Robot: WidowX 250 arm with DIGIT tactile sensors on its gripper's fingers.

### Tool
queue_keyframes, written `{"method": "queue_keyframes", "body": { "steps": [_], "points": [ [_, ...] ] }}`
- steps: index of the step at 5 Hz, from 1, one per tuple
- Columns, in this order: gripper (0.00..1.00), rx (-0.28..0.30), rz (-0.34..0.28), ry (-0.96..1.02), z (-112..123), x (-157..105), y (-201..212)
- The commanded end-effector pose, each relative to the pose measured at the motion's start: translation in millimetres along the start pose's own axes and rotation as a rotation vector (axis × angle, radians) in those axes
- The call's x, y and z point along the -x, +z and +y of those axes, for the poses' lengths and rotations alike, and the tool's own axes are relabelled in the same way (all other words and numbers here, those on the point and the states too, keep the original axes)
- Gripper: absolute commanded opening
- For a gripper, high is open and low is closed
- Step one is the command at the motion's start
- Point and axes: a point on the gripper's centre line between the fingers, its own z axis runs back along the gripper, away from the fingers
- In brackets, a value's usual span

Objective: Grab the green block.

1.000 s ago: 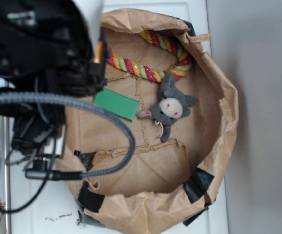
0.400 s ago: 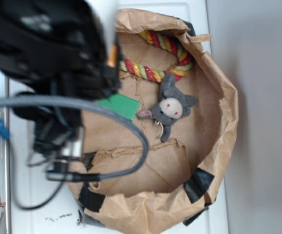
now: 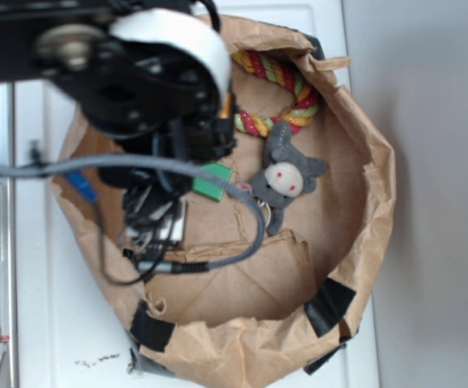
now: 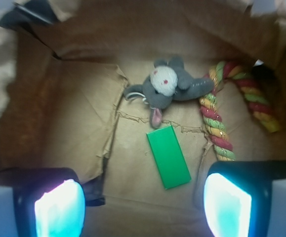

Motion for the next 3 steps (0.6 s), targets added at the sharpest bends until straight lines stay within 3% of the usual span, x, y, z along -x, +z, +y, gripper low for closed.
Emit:
{"method": "queue_keyframes", "body": {
  "steps": [1, 3],
  "points": [
    [1.0, -0.06, 0.021, -0.04, 9, -2, -50],
    [1.0, -0.068, 0.018, -0.097, -5, 25, -82]
  ]
}}
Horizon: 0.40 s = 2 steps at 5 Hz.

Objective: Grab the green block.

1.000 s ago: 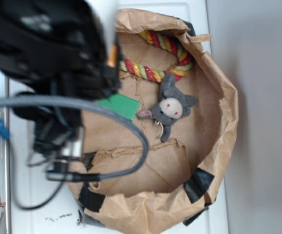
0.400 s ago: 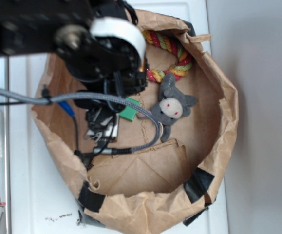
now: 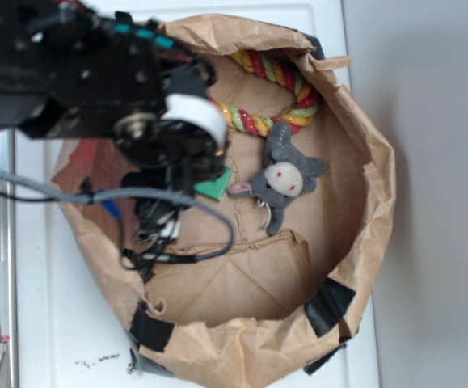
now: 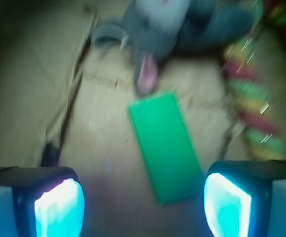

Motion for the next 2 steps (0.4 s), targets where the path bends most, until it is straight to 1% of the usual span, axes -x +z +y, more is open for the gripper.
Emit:
{"method": "queue_keyframes", "body": {
  "steps": [1, 2],
  "points": [
    [1.0, -0.068, -0.097, -0.068, -16, -6, -28],
    [1.0, -0.077, -0.071, -0.135, -19, -6, -48]
  ]
}}
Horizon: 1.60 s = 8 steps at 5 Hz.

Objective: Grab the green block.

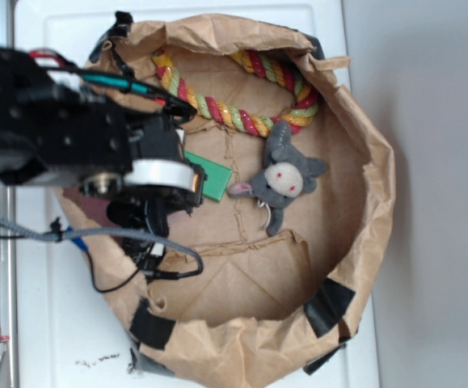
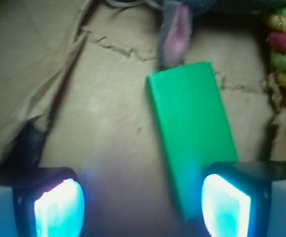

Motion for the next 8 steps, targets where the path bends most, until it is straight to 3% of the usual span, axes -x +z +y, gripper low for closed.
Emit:
{"method": "queue_keyframes", "body": {
  "steps": [1, 3, 4, 6, 7, 8],
  "points": [
    [1.0, 0.017, 0.024, -0.085, -10, -7, -11],
    [1.0, 0.121, 0.085, -0.062, 3, -17, 48],
    [1.0, 0.142, 0.096, -0.031, 15, -19, 67],
    [1.0, 0.114, 0.024, 0.0, 20, -27, 43],
    [1.0, 0.114, 0.035, -0.002, 14, -32, 21],
    [1.0, 0.118, 0.086, -0.018, 9, -31, 6]
  ]
}}
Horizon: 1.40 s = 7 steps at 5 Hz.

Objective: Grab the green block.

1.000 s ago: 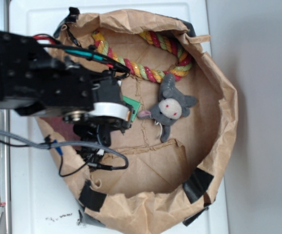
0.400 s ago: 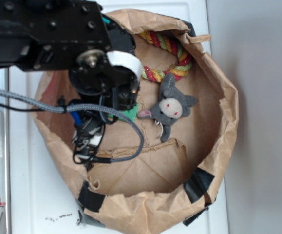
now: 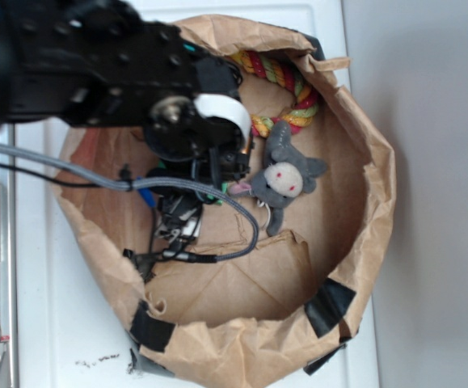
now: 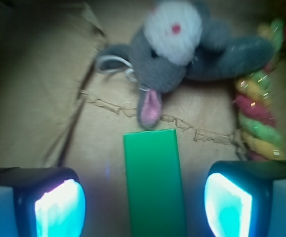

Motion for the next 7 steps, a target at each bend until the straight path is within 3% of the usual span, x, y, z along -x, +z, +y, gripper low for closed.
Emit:
{"method": "queue_keyframes", "body": {
  "steps": [1, 2, 3, 4, 5, 7],
  "points": [
    [1.0, -0.022, 0.053, -0.071, -11, 0, -23],
    [1.0, -0.042, 0.055, -0.08, -14, -2, -32],
    [0.31, -0.061, 0.023, -0.078, -14, -4, -33],
    [0.0, -0.045, 0.019, -0.081, -13, 0, -30],
    [0.0, -0.014, 0.011, -0.08, -13, 0, -20],
    [0.0, 0.132, 0.032, -0.029, -11, -11, 42]
  ]
}}
